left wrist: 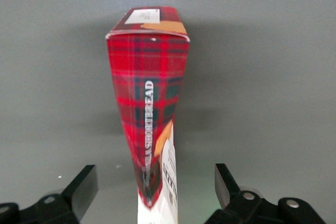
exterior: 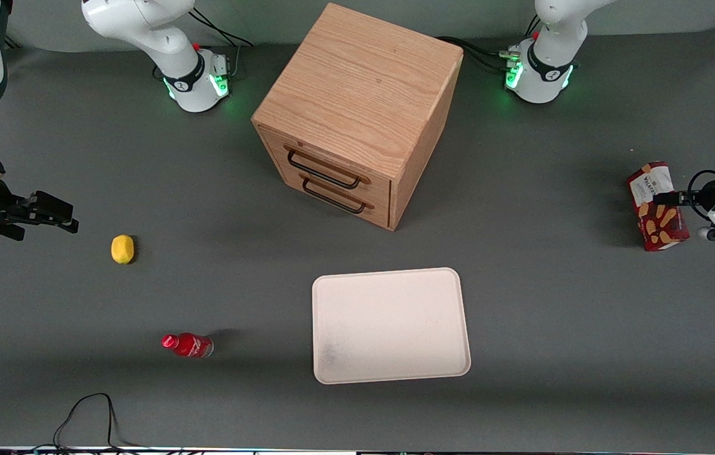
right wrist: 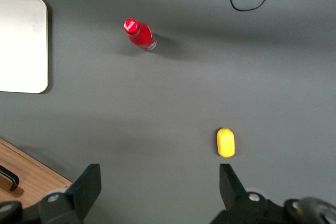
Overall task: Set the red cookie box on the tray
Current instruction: 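Close the left gripper on the box and lift it upright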
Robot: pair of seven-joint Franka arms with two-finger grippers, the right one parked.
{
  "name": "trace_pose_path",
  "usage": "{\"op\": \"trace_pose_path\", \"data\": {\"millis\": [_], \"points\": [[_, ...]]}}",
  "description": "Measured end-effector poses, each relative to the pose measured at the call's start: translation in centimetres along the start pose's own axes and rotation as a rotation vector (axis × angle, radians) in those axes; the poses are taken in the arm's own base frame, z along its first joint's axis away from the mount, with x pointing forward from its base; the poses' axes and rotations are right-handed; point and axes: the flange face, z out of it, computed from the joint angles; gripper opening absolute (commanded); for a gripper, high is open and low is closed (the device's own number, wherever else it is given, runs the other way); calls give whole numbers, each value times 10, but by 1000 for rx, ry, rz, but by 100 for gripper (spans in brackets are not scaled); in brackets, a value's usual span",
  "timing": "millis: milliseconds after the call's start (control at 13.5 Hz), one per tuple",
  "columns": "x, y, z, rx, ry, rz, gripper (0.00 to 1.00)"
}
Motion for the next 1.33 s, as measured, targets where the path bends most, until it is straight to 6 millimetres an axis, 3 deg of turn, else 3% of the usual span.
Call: {"op": "trace_pose_path", "data": {"millis": [296, 444, 519, 593, 1333], "points": [[8, -2, 19, -3, -2, -8, 96], [10, -3, 23, -4, -3, -7, 78], [10, -3, 23, -4, -3, -8, 54], [10, -3, 23, -4, -2, -8, 1], [12, -2, 21, 18, -2, 6, 0]]}}
